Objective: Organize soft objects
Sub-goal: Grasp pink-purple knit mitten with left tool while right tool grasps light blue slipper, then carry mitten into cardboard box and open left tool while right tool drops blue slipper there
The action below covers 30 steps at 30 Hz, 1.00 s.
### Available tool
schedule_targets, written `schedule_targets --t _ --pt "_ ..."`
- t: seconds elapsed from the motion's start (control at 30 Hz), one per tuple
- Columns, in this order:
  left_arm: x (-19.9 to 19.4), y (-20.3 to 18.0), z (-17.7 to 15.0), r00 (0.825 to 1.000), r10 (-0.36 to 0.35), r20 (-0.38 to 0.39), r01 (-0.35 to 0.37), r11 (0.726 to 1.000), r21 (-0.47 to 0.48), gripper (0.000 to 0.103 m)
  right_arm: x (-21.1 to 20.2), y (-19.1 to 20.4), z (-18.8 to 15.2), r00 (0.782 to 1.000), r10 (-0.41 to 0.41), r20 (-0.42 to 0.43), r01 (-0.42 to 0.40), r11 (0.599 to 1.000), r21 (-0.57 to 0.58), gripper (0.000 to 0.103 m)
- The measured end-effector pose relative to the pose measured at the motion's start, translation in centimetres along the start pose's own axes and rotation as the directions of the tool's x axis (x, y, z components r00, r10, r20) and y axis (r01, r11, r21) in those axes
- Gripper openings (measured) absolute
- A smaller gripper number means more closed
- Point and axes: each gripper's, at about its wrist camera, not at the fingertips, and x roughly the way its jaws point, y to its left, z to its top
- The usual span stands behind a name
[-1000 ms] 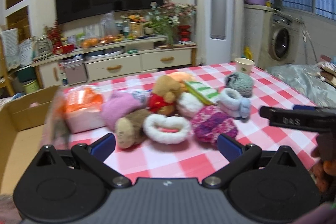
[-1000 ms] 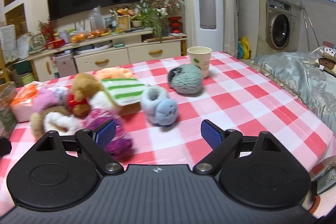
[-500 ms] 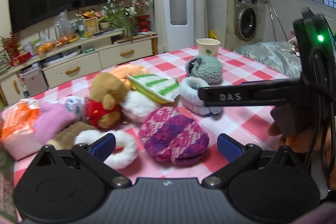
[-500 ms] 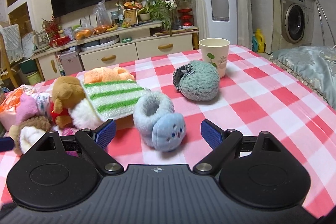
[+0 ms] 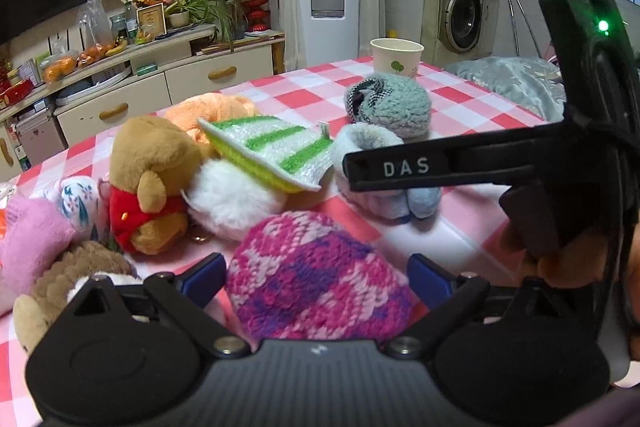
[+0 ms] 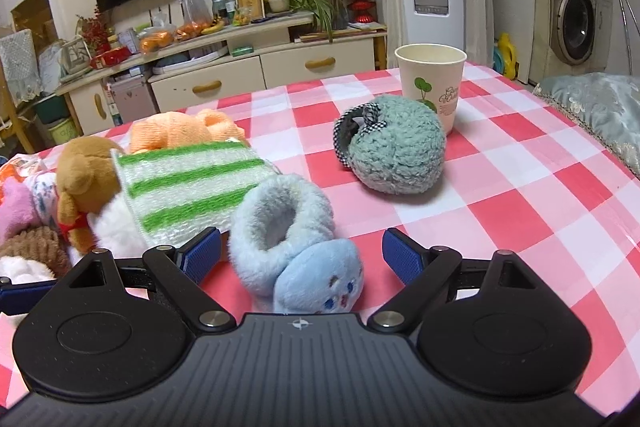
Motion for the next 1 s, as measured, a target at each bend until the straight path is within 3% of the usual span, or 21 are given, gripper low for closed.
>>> schedule_targets --t 0.17,0.3,0.53,0.73,1.0 --pt "0.3 0.3 0.3 1.000 0.001 -0.001 -0.001 1.000 -0.014 0.084 0.0 0.1 0.1 1.000 0.005 -0.014 -0.005 1.000 0.009 0.102" --pt "0.5 0.5 0.3 0.999 0.021 -0.031 -0.021 1.000 -0.020 0.071 0.3 0.7 0.2 1.000 0.008 -0.024 -0.009 1.000 -0.022 0.084" --pt "-0.4 1.6 0.3 0.999 0.011 -0.039 -0.014 0.997 -0.079 0.055 0.6 1.8 0.1 1.000 -0.013 -0.016 0.012 0.997 -0.080 0.064" --pt "-1.2 2.4 0.2 0.999 -0.001 -0.041 -0.003 0.994 -0.111 0.051 0.4 1.6 -0.1 0.999 -0.032 0.003 0.033 0.999 -0.037 0.056" --pt "-3.5 3.8 0.3 1.000 -0.015 0.005 0.016 0.990 -0.142 0.050 -0.8 2.0 -1.1 0.999 -0.044 0.013 0.044 0.999 0.002 0.053"
